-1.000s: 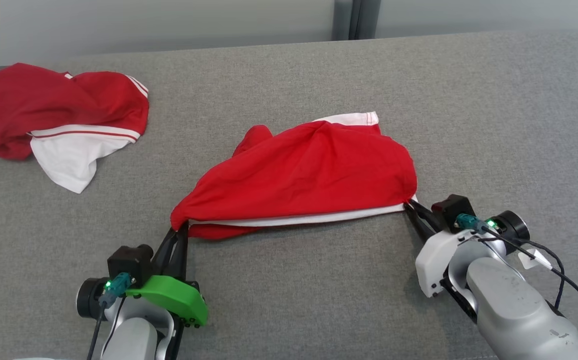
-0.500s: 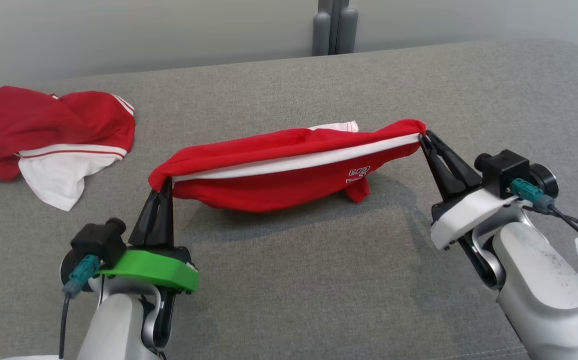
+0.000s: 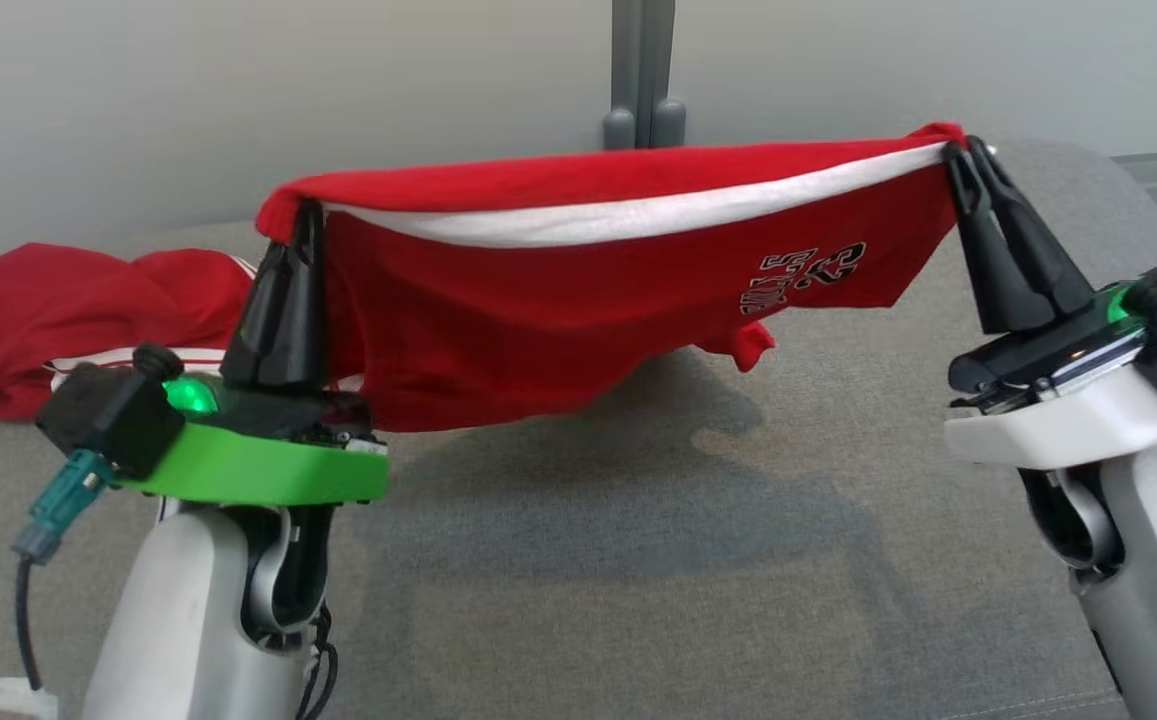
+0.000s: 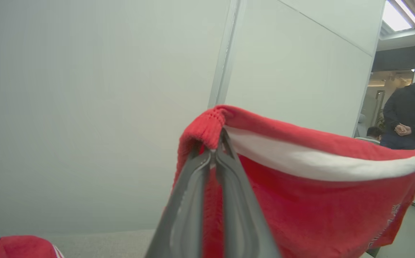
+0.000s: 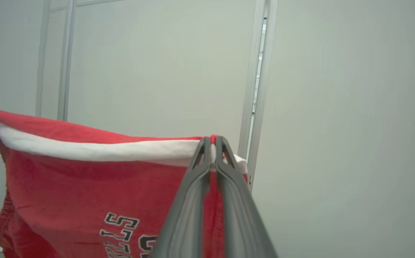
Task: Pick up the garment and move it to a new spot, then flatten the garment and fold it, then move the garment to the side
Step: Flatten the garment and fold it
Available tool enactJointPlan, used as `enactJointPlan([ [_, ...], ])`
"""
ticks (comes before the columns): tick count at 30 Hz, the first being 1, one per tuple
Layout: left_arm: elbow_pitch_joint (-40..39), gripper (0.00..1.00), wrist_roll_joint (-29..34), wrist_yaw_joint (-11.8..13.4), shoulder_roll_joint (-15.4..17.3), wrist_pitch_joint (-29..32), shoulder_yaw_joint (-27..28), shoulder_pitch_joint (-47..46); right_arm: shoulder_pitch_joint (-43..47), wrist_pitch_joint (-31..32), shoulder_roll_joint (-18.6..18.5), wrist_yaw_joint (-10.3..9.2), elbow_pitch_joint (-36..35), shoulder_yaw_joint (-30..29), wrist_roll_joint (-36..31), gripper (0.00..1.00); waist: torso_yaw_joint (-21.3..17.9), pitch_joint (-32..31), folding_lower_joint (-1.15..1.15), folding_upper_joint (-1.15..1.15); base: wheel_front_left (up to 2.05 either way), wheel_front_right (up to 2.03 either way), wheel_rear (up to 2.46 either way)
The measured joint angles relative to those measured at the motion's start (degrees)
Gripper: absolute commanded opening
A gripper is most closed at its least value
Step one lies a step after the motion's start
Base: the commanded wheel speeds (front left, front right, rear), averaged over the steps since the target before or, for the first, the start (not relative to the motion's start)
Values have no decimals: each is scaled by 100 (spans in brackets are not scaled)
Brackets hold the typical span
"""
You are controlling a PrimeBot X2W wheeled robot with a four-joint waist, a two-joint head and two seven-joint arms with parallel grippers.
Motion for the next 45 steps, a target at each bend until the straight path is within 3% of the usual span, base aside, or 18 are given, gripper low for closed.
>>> enactJointPlan([
  [5, -1100, 0, -293, -2, 335, 688, -47, -354, 145, 314, -36, -1, -1194, -457, 64, 0, -108, -152, 0, 0, 0, 0, 0],
  [9, -1484, 0, -565, -2, 502, 1346, -120, -777, 137, 750, -30, -1, -1647, -669, 319, 0, -204, -129, 0, 0, 0, 0, 0],
  [14, -1022, 0, -816, -2, 621, 1926, -165, -1390, -269, 1045, -43, -1, -1425, -545, 593, 0, -259, 52, 0, 0, 0, 0, 0],
  [20, 442, 0, -972, -3, 791, 2406, -248, -2722, -1729, 1091, -14, -1, -199, 92, 786, 0, -371, 499, 0, 0, 0, 0, 0],
  [23, 1243, 0, -810, -3, 868, 2336, -269, -3540, -2735, 848, 167, -1, 691, 201, 758, 0, -477, 733, 0, 0, 0, 0, 0],
  [26, 1827, 0, -573, 23, 855, 1800, -141, -4475, -3652, 447, 382, -1, 1457, 144, 535, 0, -637, 917, 0, 0, 0, 0, 0],
  [30, 2450, 0, -372, 19, 784, 1302, -274, -5057, -4164, 191, 636, -1, 1970, 121, 365, 0, -821, 1173, 0, 0, 0, 0, 0],
  [37, 3449, 0, -369, 0, 1028, 991, -738, -4436, -3350, 59, 806, -1, 2395, 602, 670, 0, -1007, 1684, 0, 0, 0, 0, 0],
  [45, 3630, 0, -947, -2, 1302, 564, -1857, -2906, -1744, 5, 886, -1, 2625, 829, 1087, 0, -1062, 2155, 1, 0, 0, 0, 0],
])
